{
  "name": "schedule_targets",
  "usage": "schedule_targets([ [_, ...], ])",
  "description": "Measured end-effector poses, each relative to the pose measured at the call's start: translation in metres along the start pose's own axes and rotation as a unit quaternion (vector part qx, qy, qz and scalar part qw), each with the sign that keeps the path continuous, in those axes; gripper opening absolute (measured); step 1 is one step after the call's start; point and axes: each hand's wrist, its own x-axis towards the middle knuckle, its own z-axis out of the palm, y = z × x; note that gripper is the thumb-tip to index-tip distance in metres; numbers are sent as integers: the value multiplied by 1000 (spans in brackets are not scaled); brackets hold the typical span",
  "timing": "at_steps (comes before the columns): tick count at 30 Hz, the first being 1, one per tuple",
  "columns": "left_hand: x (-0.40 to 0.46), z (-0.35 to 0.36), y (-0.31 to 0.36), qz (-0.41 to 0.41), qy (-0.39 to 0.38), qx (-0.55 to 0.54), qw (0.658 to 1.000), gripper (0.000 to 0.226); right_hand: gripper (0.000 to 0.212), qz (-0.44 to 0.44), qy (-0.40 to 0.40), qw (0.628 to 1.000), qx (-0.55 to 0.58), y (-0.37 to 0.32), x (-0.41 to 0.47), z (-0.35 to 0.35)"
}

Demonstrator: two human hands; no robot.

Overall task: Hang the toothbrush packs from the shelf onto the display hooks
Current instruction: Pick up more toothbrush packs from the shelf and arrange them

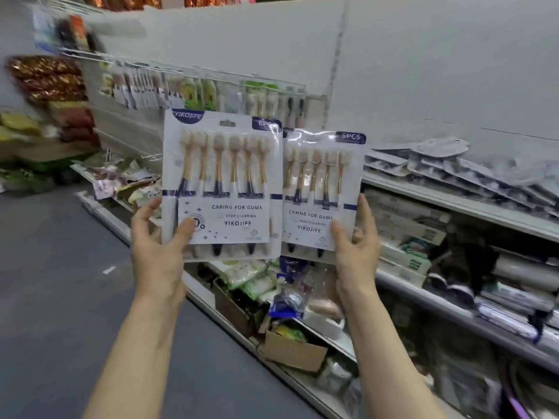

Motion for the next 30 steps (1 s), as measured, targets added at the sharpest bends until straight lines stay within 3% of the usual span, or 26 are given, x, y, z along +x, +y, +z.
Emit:
schedule_targets([
  [11, 217, -136, -43, 9, 104, 10, 995, 52, 63, 27, -90, 995, 32, 96, 71, 268],
  [20, 467, -175, -46, 45, 120, 36, 991, 53, 64, 26, -100, 992, 67, 161, 189, 507],
  [30, 672, -248, -92, 2, 119, -16, 993, 55, 66, 15, -96, 994, 44, 220, 257, 698],
])
